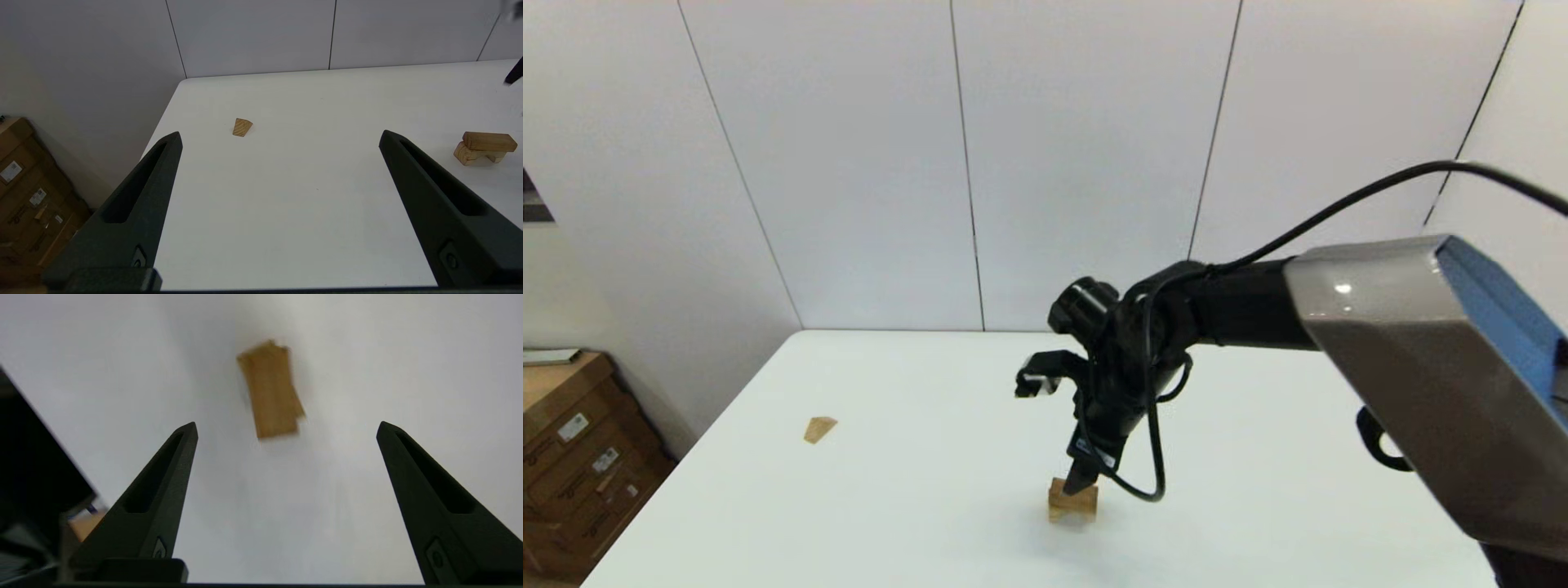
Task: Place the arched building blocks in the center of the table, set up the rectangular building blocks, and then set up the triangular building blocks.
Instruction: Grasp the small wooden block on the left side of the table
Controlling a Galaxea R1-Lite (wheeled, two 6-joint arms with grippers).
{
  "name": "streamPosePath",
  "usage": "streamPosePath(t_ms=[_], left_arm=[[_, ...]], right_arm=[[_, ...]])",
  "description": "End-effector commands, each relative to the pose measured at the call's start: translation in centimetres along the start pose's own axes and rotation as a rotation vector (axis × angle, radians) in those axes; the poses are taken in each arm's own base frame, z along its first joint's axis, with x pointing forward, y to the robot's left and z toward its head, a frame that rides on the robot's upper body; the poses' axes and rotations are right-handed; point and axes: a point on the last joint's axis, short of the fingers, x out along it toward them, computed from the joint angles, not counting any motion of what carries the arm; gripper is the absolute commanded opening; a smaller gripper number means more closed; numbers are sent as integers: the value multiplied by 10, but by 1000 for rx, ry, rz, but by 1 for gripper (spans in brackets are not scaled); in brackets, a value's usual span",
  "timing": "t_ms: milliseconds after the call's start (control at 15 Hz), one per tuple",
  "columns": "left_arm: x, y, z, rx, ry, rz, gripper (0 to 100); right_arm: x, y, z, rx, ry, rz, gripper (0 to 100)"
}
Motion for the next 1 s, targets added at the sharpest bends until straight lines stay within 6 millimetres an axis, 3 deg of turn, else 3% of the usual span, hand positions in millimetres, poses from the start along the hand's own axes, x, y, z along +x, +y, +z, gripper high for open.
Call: streamPosePath(t_ms=[67, 333, 467, 733, 933, 1000], left_arm=[[0, 0, 0, -1, 1, 0, 100], [0, 0, 0, 1, 1, 0, 100], [0, 0, 0, 1, 1, 0, 100], [0, 0, 0, -1, 1, 0, 100], [0, 0, 0, 1, 1, 0, 100], [0, 0, 0, 1, 1, 0, 100]], right_arm=[[-131, 7, -39, 235, -171, -116, 100], [-232, 34, -100, 346, -350, -275, 100], [-265, 59, -142, 408, -394, -387, 100], [-286, 107, -207, 454, -449, -498, 100], [-289, 139, -264, 638, -489, -654, 100], [-282, 149, -275, 673, -499, -672, 100]])
